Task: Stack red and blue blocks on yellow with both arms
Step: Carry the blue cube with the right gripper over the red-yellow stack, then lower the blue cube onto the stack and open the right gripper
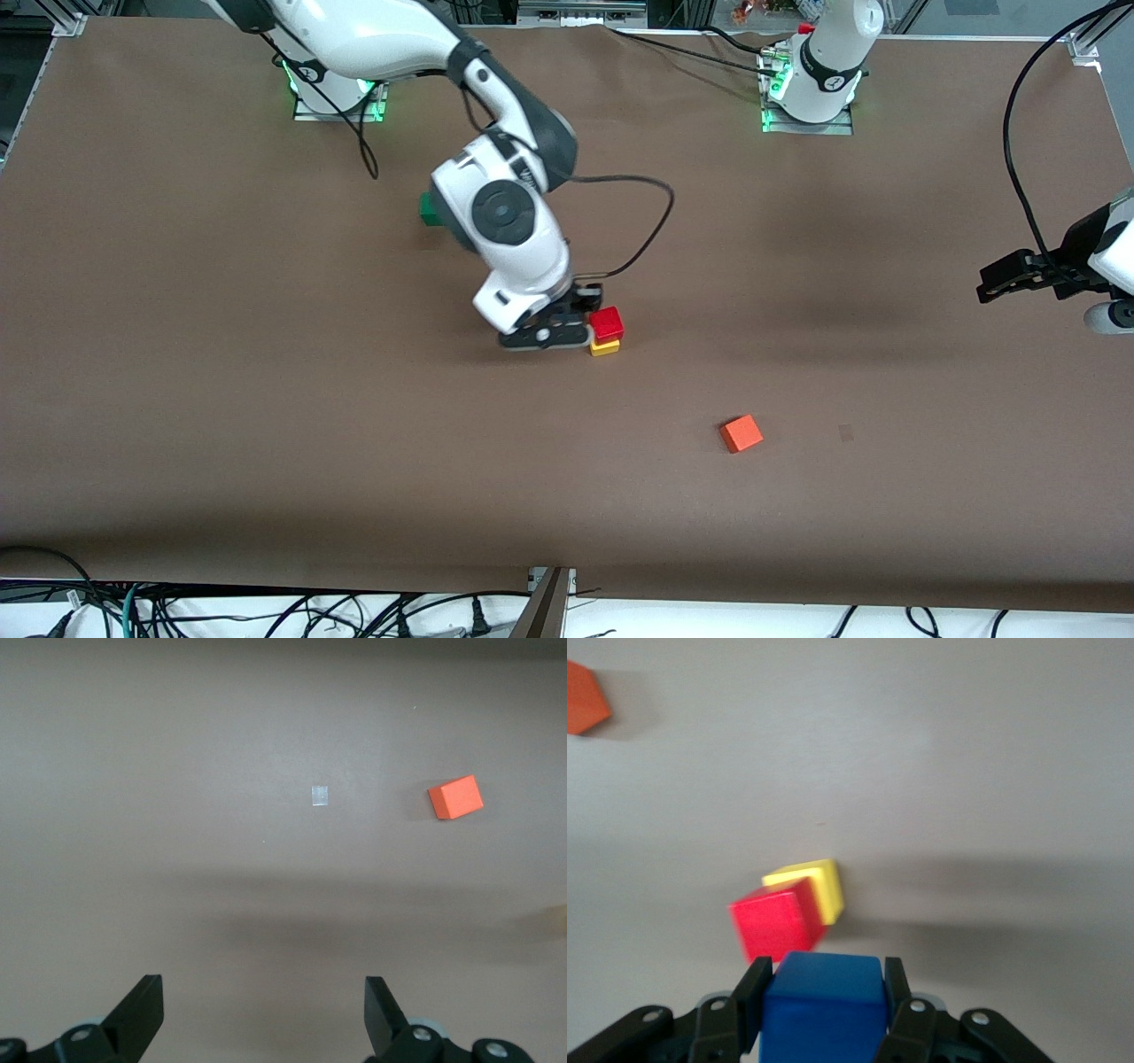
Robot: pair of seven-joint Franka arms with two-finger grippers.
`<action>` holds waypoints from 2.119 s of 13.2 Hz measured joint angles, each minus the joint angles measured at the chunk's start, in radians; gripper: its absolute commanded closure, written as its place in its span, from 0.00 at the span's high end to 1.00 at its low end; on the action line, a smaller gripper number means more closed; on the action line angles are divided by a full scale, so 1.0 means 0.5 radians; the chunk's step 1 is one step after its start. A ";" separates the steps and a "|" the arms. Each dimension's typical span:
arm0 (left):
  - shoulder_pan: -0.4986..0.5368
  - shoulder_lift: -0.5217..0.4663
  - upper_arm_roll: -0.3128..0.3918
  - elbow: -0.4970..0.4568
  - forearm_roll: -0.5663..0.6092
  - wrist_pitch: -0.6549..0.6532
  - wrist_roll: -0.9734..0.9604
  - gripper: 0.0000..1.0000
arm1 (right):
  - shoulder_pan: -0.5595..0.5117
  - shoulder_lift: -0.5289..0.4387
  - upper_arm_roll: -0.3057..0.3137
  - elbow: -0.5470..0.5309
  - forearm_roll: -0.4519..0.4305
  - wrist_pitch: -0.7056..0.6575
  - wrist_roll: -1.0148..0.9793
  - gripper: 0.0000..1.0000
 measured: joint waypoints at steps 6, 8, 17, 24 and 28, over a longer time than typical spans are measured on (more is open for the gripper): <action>0.001 0.000 0.000 0.000 0.000 0.000 0.000 1.00 | 0.150 0.110 -0.070 0.053 -0.166 0.147 0.068 0.32; 0.001 0.000 0.000 0.000 0.000 0.000 0.000 1.00 | 0.154 0.155 -0.072 0.109 -0.262 0.168 0.068 0.32; 0.004 0.000 0.004 0.000 0.000 0.000 0.000 1.00 | 0.164 0.233 -0.076 0.183 -0.324 0.292 0.068 0.51; 0.006 0.000 0.004 0.000 0.000 0.000 0.000 1.00 | 0.164 0.255 -0.080 0.206 -0.333 0.215 0.068 1.00; 0.006 0.000 0.004 0.001 0.000 0.000 0.000 1.00 | 0.084 0.106 -0.100 0.306 -0.273 -0.141 0.035 1.00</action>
